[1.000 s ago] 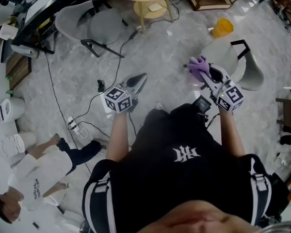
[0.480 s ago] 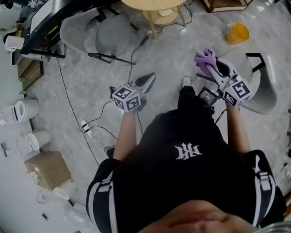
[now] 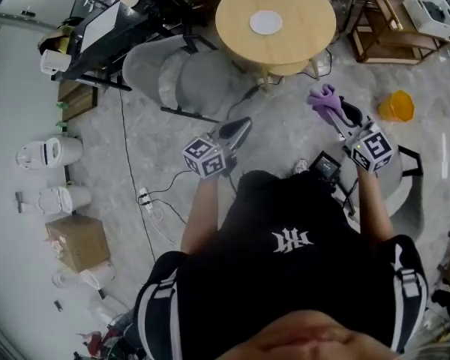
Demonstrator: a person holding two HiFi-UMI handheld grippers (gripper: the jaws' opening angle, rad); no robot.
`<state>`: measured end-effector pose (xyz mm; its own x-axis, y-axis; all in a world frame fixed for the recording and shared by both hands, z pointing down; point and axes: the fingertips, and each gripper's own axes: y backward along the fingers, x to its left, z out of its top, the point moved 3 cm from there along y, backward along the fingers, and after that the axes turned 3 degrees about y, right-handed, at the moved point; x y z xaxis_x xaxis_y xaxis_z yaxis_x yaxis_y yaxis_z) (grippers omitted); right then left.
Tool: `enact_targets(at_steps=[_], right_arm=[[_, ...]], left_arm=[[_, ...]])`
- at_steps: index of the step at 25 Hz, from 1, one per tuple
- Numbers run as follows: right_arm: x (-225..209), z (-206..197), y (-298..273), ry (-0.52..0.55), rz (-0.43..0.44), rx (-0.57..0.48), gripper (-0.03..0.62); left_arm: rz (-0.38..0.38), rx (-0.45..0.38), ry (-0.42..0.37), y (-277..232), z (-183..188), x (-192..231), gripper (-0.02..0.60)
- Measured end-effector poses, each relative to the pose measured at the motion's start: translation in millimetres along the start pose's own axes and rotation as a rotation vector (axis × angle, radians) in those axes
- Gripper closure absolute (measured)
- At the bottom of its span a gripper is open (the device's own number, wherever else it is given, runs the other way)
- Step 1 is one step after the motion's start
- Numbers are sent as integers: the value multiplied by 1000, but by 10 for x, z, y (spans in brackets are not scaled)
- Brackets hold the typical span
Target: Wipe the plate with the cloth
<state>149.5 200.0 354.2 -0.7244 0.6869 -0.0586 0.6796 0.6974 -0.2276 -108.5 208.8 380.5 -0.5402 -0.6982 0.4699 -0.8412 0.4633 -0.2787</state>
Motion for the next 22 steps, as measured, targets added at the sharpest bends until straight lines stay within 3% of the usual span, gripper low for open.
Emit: enact_targets(at_steps=[5,11,15,22], right_arm=[[-383,-59,-412,-36,6,27,488],[-868,17,-917,-3,-39,88,488],[-1151,283,-1386,-13,-90,94,488],[-1620,935,-2063,59,-173,83,488]], left_arm=[[-15,55,6,-287,85,336,569],[-54,35,37,-733,336,1137,569],[-97,50,26,-1020,702,1757,569],[-217,90,15,-1552,1309,2585,569]])
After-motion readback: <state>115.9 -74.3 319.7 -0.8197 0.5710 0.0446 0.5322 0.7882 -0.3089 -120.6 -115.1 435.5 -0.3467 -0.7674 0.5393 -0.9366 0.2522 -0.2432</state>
